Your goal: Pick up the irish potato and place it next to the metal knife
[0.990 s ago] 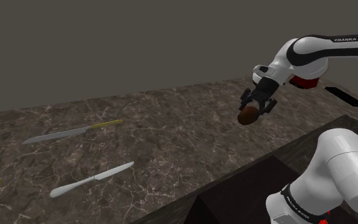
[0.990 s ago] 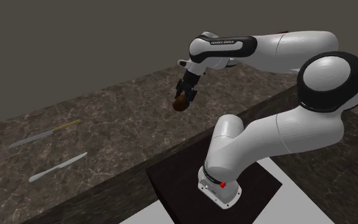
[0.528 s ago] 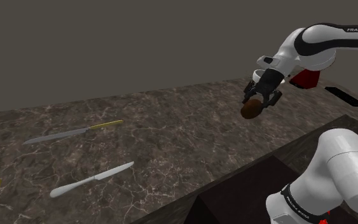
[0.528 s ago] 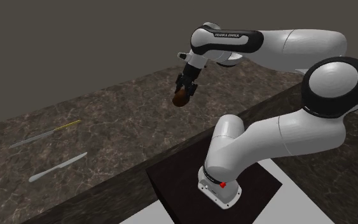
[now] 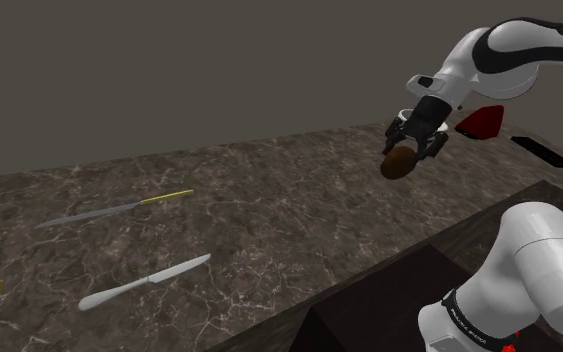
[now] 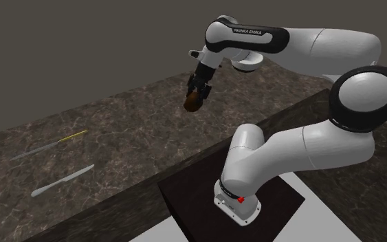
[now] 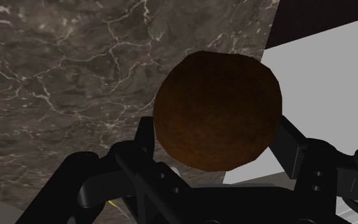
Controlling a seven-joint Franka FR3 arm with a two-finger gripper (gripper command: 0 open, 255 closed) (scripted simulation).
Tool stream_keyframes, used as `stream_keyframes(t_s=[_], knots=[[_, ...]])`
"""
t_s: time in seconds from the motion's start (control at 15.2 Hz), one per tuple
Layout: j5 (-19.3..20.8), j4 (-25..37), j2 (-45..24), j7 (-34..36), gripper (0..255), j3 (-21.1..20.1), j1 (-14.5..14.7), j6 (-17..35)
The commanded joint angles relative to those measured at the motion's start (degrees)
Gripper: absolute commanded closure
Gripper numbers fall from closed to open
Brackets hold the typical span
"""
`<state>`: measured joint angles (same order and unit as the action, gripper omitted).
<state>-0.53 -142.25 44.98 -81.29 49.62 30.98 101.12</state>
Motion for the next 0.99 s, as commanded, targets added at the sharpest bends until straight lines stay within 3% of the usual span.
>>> stream_keyframes(t_s=[0.0, 0.4, 0.92], knots=[[-1.3, -2.0, 1.1, 2.5, 255, -2.8, 0.0, 1.3], [-6.1, -7.6, 2.5, 9.5, 255, -10.5, 2.8, 7.8], [-13.7, -11.0, 0.0, 17.8, 255, -19.5, 10.2, 17.9]])
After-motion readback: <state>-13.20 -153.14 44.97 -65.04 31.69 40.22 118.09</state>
